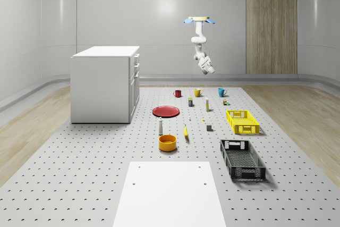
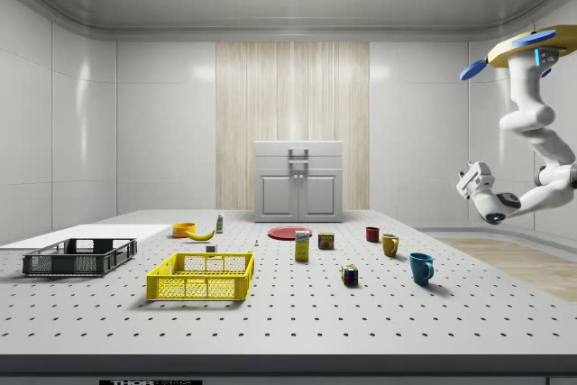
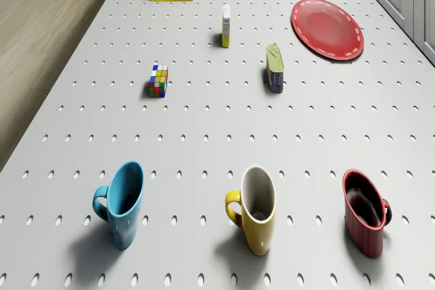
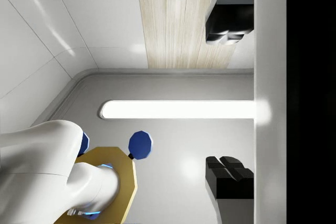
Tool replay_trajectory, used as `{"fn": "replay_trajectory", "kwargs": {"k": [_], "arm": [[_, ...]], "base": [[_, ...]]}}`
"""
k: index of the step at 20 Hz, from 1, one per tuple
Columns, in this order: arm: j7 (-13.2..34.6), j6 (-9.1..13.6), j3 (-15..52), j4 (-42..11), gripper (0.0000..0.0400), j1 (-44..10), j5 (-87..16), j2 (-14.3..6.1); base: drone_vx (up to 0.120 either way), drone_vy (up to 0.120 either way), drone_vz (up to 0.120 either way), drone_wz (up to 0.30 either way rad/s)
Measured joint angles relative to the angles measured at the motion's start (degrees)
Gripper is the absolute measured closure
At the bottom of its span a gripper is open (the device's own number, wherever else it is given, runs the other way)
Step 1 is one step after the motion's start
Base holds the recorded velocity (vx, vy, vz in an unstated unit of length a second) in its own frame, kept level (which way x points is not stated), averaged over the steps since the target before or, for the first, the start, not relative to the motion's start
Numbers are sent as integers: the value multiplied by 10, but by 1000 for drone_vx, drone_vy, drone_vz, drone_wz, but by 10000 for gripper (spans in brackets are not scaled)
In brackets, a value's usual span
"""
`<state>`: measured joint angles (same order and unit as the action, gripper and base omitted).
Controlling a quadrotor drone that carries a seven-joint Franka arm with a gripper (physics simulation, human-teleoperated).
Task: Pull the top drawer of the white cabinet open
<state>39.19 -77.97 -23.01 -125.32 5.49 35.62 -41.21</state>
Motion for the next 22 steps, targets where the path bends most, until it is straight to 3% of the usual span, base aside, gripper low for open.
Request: {"fn": "replay_trajectory", "kwargs": {"k": [4,6,14,22], "arm": [[-21,-2,-85,-58,90,38,129,-11],[-27,-5,-111,-78,92,55,166,-17],[-34,-26,-166,-119,94,104,223,-41],[-26,-49,-191,-131,95,140,225,-64]], "base": [[0,0,0,0],[20,-120,0,0],[120,-120,5,0],[120,-120,120,0]]}}
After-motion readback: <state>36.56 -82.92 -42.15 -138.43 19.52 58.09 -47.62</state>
